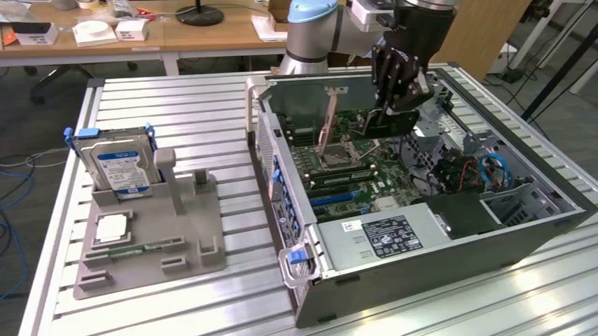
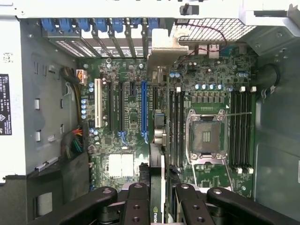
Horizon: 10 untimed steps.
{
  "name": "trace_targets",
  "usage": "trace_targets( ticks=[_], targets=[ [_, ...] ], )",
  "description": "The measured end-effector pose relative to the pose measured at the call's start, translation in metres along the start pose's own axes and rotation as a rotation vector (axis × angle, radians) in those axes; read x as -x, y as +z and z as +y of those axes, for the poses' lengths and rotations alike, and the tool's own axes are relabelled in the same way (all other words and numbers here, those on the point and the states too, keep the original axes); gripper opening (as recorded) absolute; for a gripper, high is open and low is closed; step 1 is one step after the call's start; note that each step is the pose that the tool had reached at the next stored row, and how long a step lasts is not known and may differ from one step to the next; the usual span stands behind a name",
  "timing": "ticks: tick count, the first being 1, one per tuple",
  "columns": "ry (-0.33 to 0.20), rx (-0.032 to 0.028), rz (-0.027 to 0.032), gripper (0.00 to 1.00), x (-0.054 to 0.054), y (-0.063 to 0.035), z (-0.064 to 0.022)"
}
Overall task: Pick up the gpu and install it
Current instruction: 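Insert the gpu into the slot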
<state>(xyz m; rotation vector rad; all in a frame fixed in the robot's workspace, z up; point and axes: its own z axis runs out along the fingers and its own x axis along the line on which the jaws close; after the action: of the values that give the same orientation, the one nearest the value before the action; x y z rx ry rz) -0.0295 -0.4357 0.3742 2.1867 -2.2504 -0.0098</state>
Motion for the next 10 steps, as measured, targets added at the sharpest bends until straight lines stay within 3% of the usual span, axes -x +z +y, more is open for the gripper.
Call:
trace_targets(
  ticks=[10],
  targets=[
    [0.0,0.0,0.0,0.26,0.0,0.0018,0.0]
  ],
)
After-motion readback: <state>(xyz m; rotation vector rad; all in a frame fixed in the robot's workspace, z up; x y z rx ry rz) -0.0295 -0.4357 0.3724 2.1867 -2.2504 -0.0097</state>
